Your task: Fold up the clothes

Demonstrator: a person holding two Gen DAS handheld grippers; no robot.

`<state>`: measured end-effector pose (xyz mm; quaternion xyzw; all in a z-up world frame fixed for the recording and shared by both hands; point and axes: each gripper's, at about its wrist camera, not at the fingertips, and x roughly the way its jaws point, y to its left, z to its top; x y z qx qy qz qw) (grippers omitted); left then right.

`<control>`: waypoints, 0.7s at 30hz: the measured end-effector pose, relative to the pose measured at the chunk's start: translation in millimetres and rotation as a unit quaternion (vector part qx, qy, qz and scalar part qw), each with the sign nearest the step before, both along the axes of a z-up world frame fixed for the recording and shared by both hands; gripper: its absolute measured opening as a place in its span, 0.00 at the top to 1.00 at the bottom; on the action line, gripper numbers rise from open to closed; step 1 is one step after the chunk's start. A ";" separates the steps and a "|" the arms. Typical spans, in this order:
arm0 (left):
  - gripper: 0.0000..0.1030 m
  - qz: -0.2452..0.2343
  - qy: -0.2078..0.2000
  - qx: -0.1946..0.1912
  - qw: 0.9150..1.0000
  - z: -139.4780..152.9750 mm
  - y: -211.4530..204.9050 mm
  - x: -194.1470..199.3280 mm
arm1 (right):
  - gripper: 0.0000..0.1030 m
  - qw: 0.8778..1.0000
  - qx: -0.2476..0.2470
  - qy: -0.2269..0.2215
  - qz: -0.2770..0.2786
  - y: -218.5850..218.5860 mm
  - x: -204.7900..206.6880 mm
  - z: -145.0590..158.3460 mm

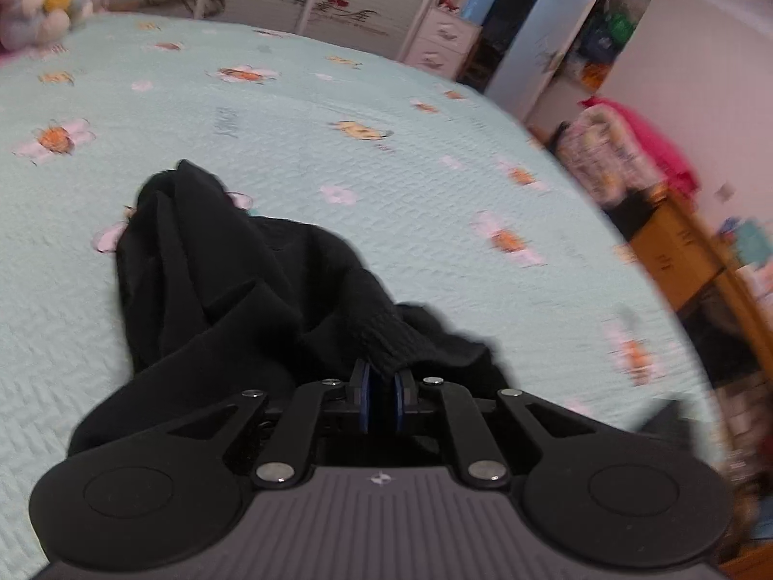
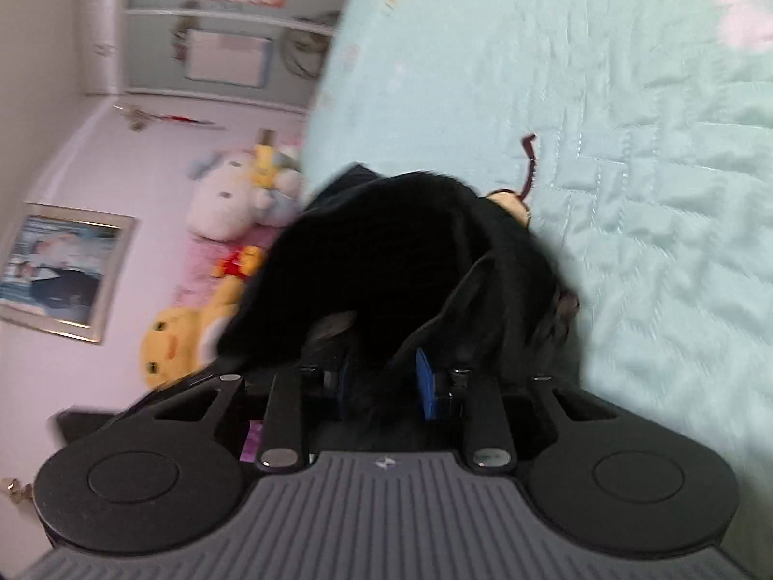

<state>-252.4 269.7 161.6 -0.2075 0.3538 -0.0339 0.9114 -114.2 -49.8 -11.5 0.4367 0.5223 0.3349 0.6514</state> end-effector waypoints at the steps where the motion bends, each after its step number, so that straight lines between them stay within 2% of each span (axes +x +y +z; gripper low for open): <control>1: 0.90 -0.008 -0.006 -0.005 1.000 4.4 0.3 -2.5 | 0.72 1.000 -0.020 0.005 -0.007 7.2 7.1 -2.4; 3: 0.89 -0.023 -0.014 0.001 1.000 10.1 -3.3 -6.0 | 0.72 0.996 -0.079 -0.050 0.001 28.0 17.7 6.4; 5: 0.88 -0.038 -0.021 0.008 0.999 15.7 -7.0 -9.4 | 0.71 0.983 -0.131 -0.127 0.013 47.2 20.7 17.6; 6: 0.88 -0.045 -0.025 0.011 0.999 18.6 -8.8 -11.2 | 0.71 0.972 -0.151 -0.177 0.020 55.5 17.2 24.1; 7: 0.88 -0.053 -0.029 0.014 0.998 21.4 -10.6 -12.9 | 0.71 0.970 -0.148 -0.190 0.028 55.5 13.3 27.4; 8: 0.88 -0.055 -0.028 0.023 0.998 20.8 -13.1 -13.1 | 0.67 0.970 -0.140 -0.195 0.036 53.9 9.3 30.0; 9: 0.88 -0.052 -0.022 0.035 0.998 16.8 -15.5 -11.8 | 0.59 0.970 -0.132 -0.200 0.043 52.4 5.2 32.7; 11: 0.88 -0.048 -0.010 0.037 0.998 7.9 -15.6 -8.7 | 0.44 0.980 -0.075 -0.183 0.037 32.6 -3.9 40.8; 13: 0.88 -0.045 0.000 0.036 0.998 0.1 -14.4 -6.1 | 0.38 0.986 -0.013 -0.163 0.028 11.4 -13.0 49.0; 15: 0.88 -0.044 0.004 0.037 0.998 -3.1 -12.9 -5.0 | 0.37 0.988 -0.024 -0.147 0.034 -3.2 -20.3 60.6; 19: 0.88 -0.048 0.004 0.040 0.998 -5.0 -13.8 -5.8 | 0.37 0.985 -0.065 -0.145 0.060 -19.3 -25.9 73.9; 21: 0.88 -0.051 0.004 0.036 0.998 -6.6 -13.3 -7.9 | 0.37 0.978 -0.122 -0.149 0.084 -8.5 -20.8 79.1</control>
